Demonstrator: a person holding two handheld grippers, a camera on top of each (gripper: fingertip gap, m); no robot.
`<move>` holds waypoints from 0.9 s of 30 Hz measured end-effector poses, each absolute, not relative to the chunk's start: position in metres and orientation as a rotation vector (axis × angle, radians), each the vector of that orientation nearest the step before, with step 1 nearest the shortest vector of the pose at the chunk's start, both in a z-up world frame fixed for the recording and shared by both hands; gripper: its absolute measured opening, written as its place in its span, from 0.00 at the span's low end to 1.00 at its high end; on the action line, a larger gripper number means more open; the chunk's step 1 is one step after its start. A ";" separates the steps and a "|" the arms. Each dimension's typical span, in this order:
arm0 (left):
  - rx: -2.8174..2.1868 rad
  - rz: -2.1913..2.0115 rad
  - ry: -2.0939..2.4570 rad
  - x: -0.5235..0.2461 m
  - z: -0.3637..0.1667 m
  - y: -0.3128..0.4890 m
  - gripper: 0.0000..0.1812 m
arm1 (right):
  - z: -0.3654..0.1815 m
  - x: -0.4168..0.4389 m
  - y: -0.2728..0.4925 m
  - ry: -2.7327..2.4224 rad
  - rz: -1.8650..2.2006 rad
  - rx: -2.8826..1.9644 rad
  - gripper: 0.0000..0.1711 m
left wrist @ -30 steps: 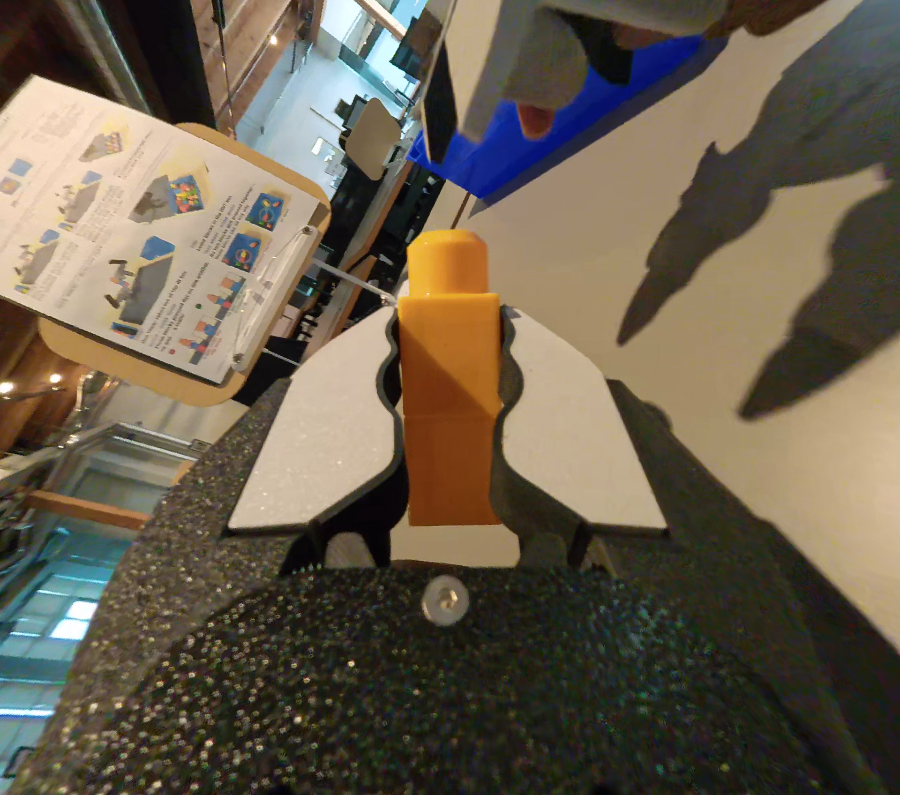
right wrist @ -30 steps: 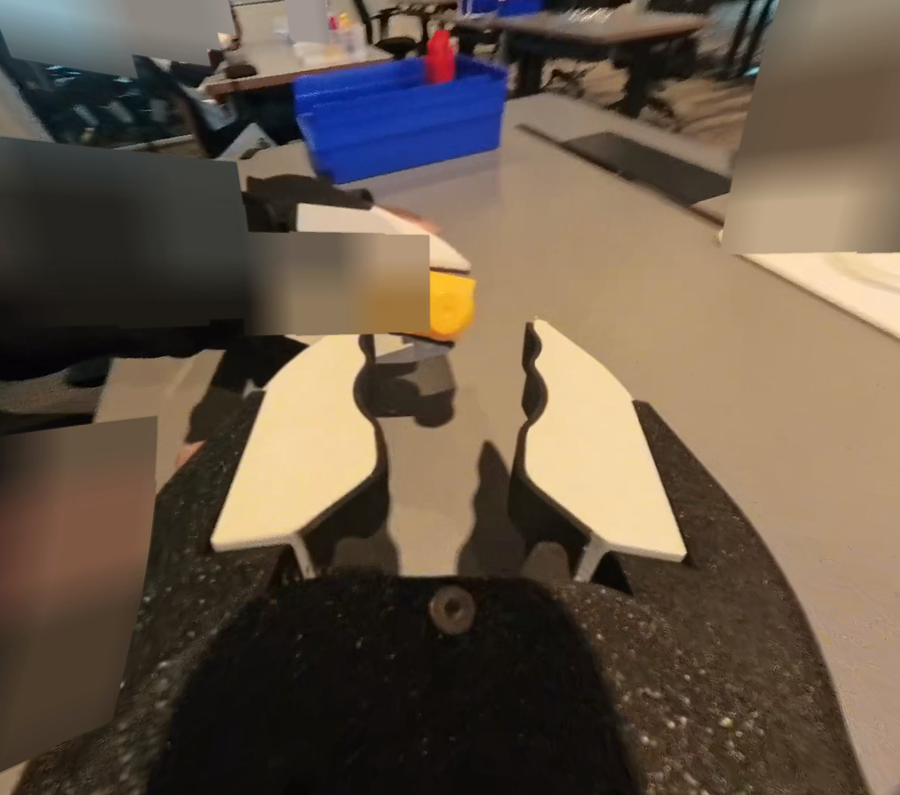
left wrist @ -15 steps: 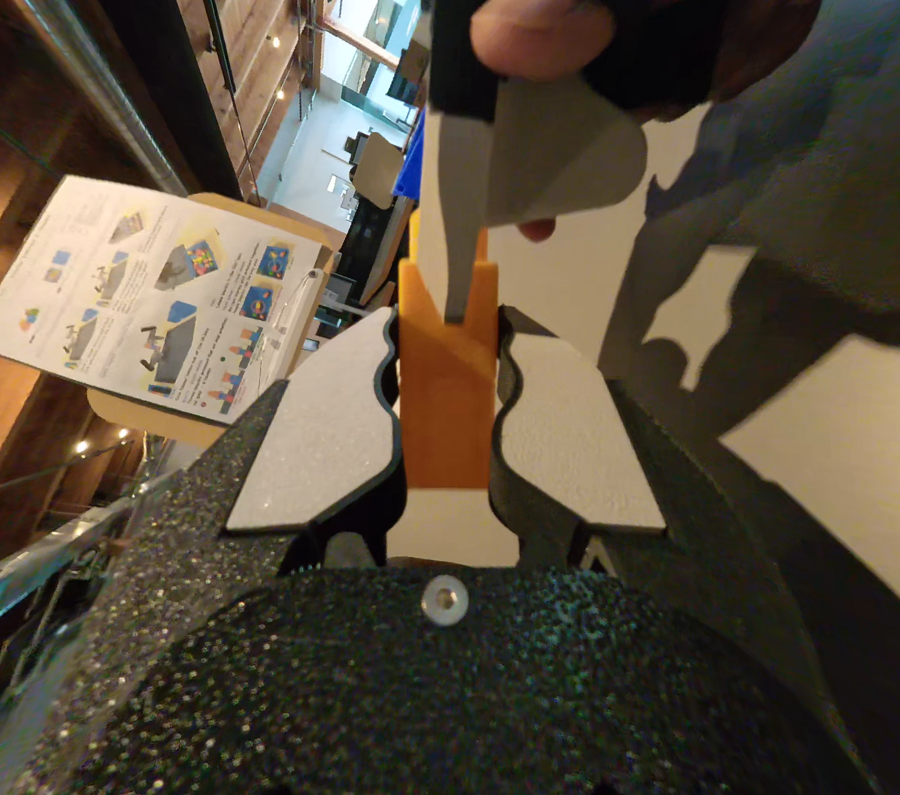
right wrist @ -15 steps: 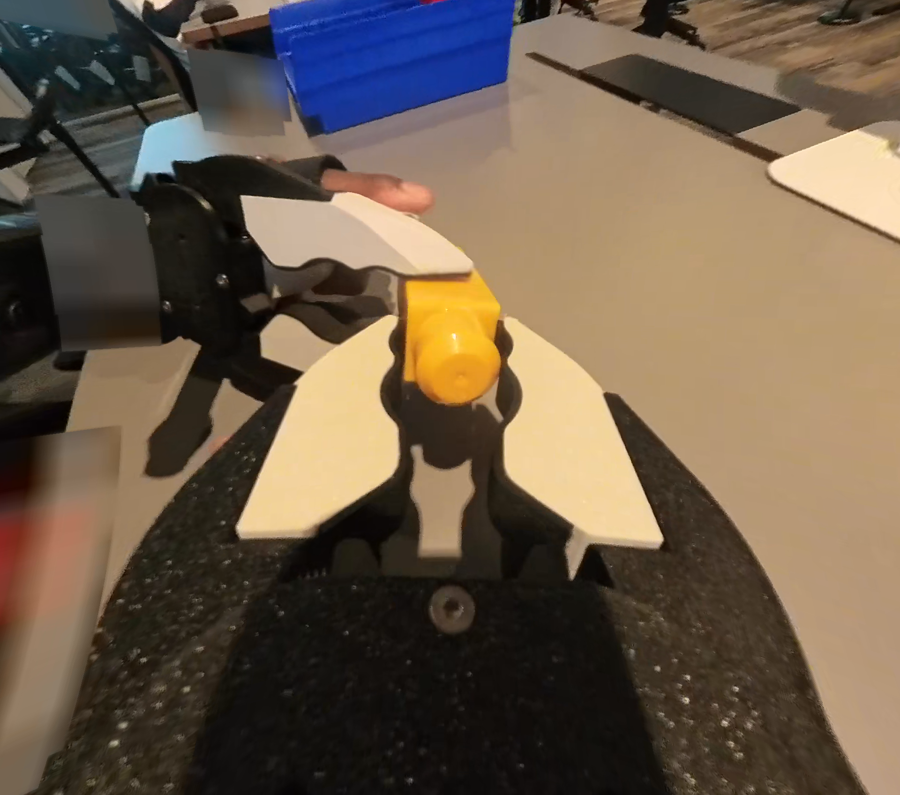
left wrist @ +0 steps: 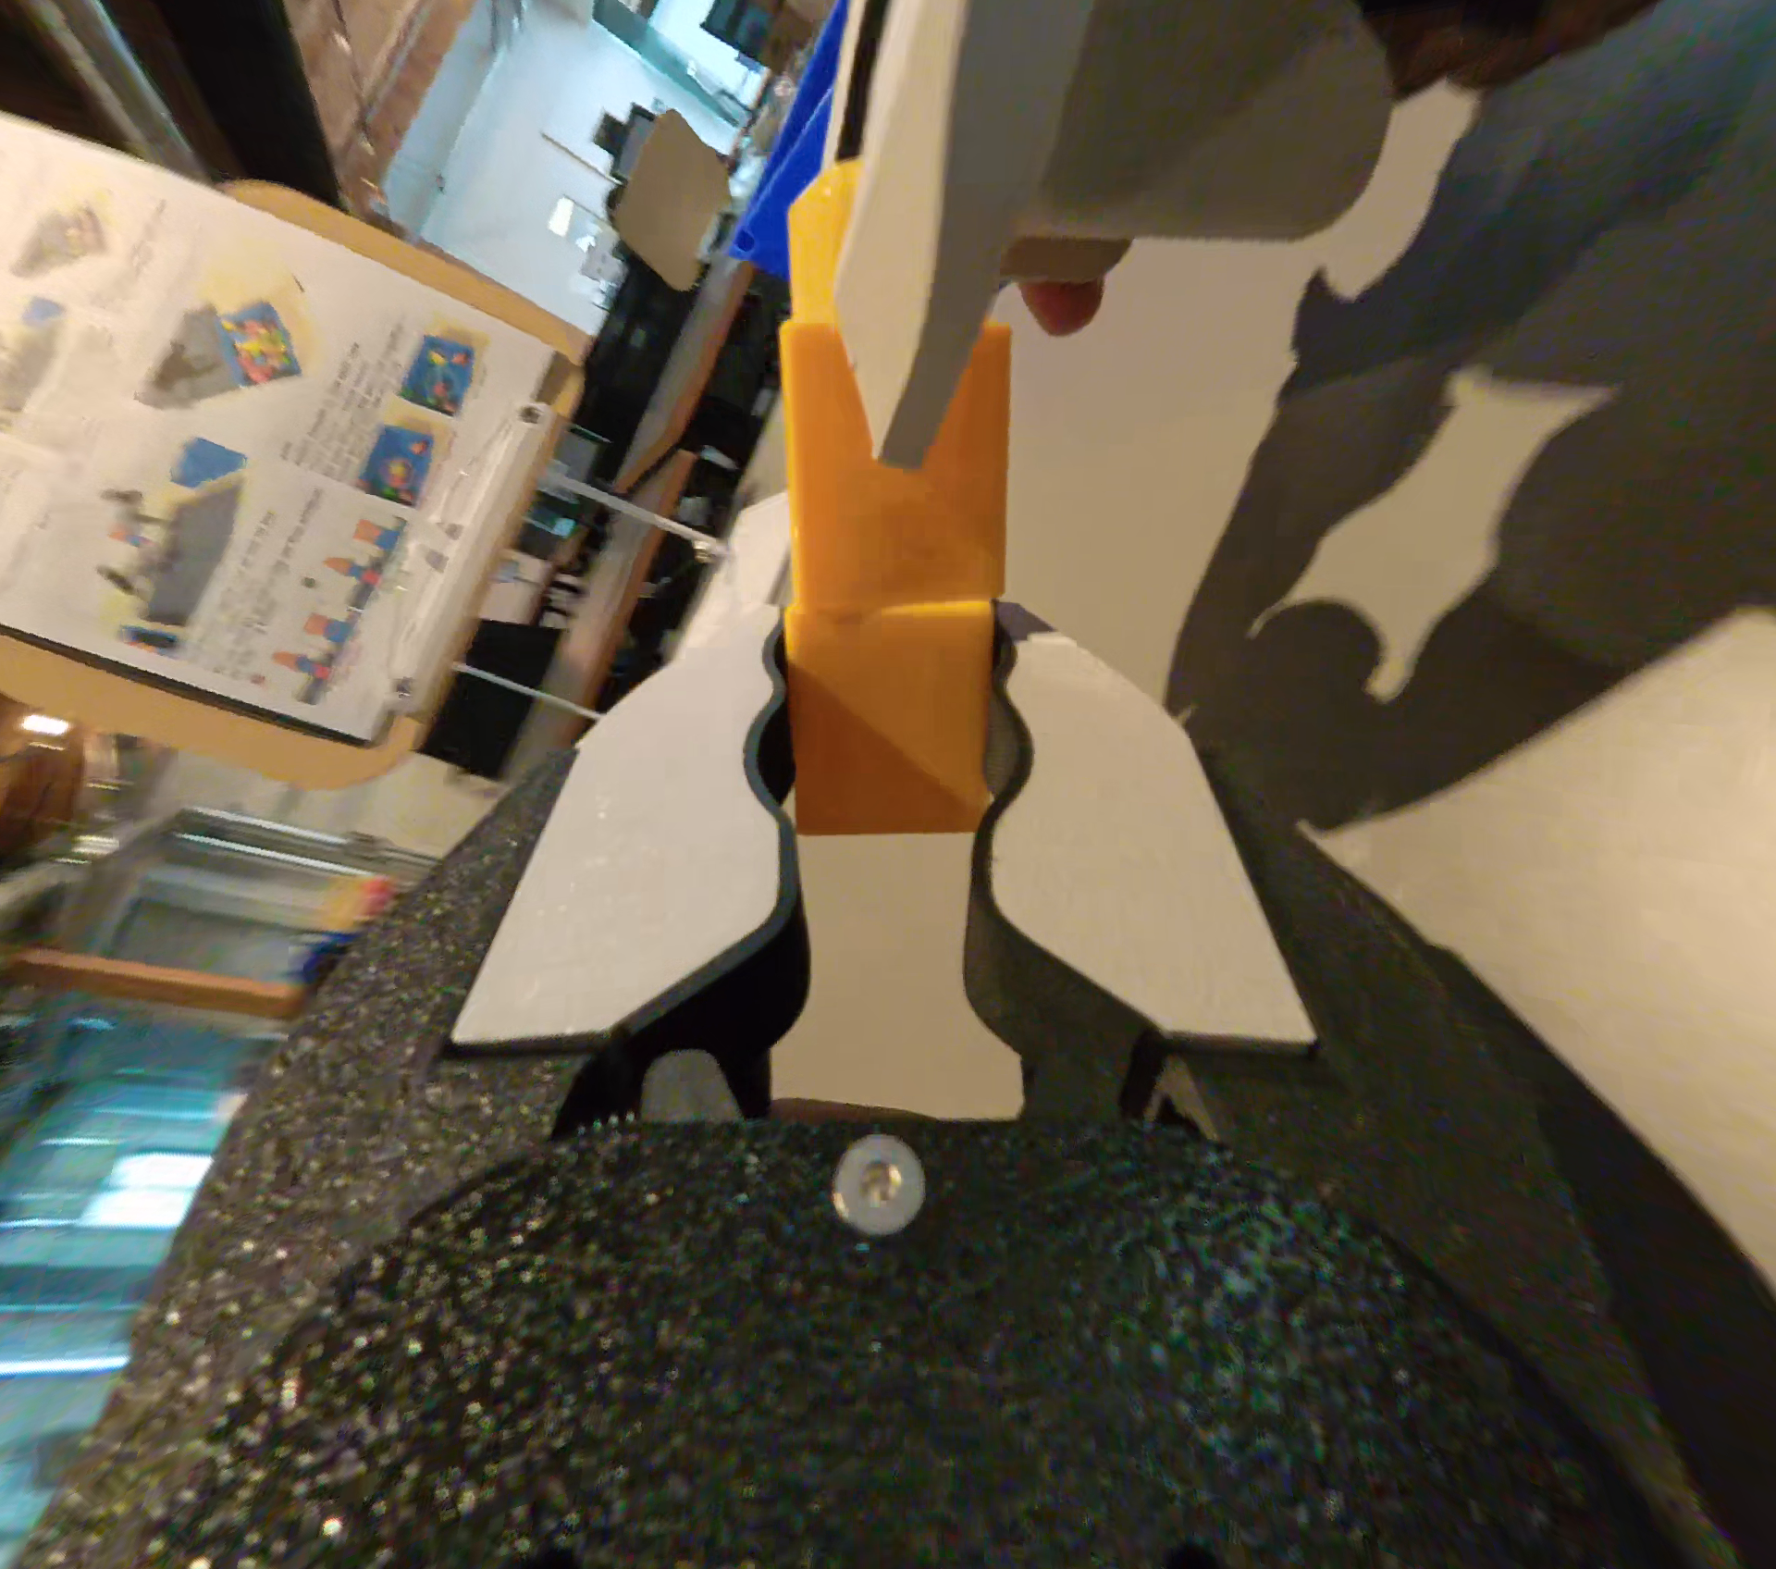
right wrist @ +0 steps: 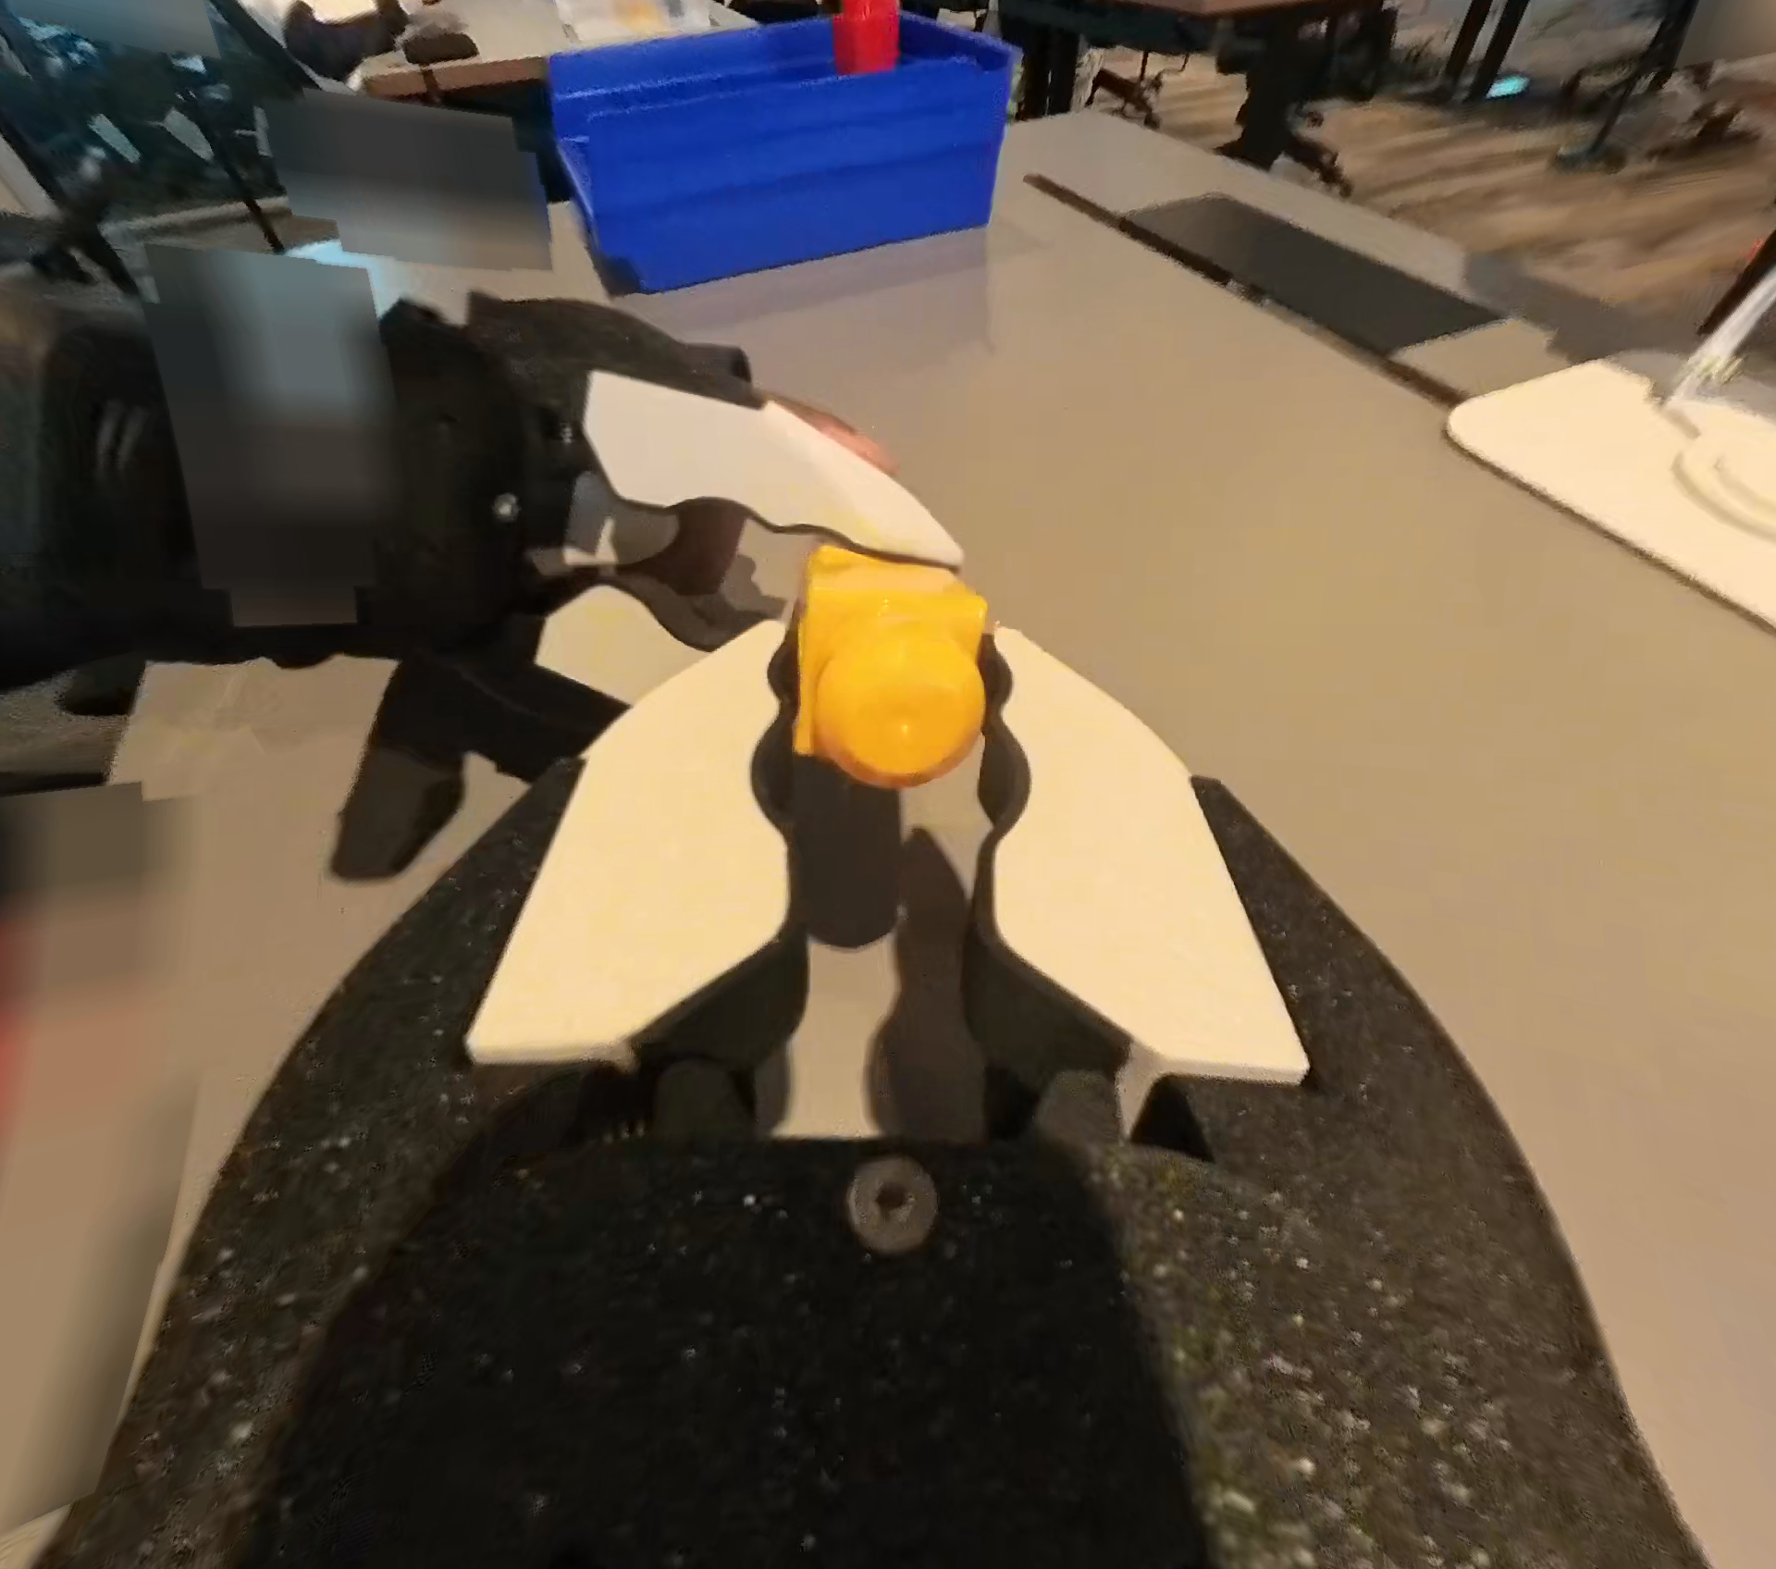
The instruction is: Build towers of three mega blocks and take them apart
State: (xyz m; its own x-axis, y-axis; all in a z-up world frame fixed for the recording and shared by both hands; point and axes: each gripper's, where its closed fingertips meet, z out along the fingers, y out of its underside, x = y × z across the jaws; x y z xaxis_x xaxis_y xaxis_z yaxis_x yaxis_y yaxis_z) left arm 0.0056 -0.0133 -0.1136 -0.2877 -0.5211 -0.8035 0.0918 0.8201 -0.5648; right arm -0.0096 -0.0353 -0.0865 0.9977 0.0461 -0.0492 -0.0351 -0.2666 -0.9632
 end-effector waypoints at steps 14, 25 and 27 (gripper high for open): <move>-0.779 -0.928 1.817 0.015 -0.121 0.028 0.20 | 0.000 0.041 -0.090 -0.067 -0.833 -1.481 0.20; -0.658 -0.835 1.877 0.014 -0.131 0.006 0.20 | -0.070 0.212 -0.230 0.584 -1.135 -1.884 0.21; -0.670 -0.837 1.871 0.014 -0.130 0.008 0.20 | -0.086 0.218 -0.228 0.528 -1.209 -1.979 0.21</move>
State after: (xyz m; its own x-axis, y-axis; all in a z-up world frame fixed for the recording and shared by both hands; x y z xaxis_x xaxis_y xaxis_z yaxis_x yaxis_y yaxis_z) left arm 0.0145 0.0084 -0.1303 -0.4030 -0.7420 -0.5357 -0.0955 0.6163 -0.7817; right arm 0.2184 -0.2276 -0.0857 0.4699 -0.6697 0.5750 0.0328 -0.6377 -0.7696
